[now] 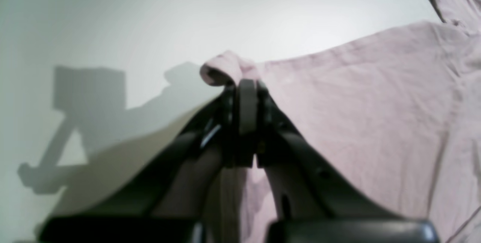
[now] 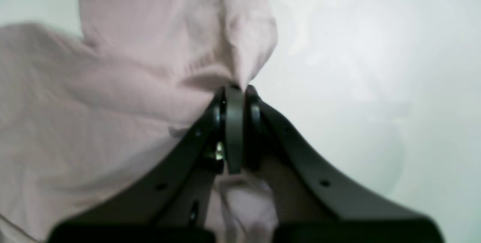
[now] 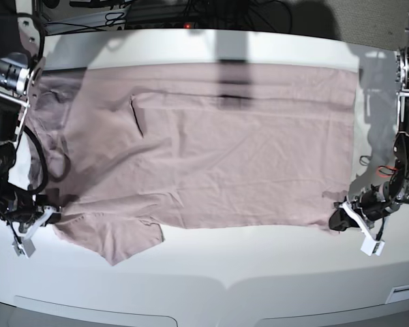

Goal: Fold the T-shirt properly
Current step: 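Lift the hem with both grippers and fold it over toward the collar edge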

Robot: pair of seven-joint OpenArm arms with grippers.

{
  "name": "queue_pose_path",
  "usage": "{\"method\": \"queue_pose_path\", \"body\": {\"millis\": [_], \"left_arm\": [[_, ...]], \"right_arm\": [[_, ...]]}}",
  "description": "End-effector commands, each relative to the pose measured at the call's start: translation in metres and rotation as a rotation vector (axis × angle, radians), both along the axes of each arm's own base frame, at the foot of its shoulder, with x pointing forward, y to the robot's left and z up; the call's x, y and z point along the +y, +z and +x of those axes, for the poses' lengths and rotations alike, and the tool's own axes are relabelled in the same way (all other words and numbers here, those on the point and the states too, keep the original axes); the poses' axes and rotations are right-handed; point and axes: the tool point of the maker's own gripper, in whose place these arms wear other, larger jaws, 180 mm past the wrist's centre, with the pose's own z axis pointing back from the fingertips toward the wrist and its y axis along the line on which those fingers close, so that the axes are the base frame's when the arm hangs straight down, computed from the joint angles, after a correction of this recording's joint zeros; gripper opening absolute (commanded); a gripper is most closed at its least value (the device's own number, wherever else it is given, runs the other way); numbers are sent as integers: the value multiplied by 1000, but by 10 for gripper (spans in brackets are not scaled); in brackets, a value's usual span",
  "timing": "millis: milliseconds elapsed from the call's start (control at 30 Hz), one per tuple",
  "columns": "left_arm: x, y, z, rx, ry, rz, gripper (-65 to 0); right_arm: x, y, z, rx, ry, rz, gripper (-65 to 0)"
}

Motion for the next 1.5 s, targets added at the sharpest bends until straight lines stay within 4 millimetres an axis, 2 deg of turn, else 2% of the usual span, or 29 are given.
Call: {"method": "queue_pose_path", "body": {"millis": [0, 167, 267, 467, 567, 700, 867, 1133, 1467], "left_arm": [[4, 22, 12, -66, 4, -14, -650], [2, 11, -4, -56, -5, -12, -650], [6, 13, -14, -67, 6, -18, -650], [16, 24, -41, -53, 5, 2, -650], [22, 38, -52, -100, 16, 9, -650], [23, 47, -70, -130, 7, 40, -650], [16, 46, -87, -131, -23, 63, -650], [9, 48, -97, -105, -51, 84, -650], [4, 48, -101, -74, -68, 63, -650]], "right_arm": [[-11, 22, 7, -56, 4, -33, -650], [-20, 20, -13, -51, 32, -111, -650], [-22, 25, -20, -64, 52, -151, -650], [-15, 42, -21, -106, 89, -189, -650], [-13, 48, -19, -121, 96, -199, -650], [-10, 44, -25, -109, 105, -200, -650], [-4, 35, -39, -93, 137, -223, -650], [12, 41, -61, -97, 202, -290, -650], [0, 60, -85, -145, 163, -323, -650]]}}
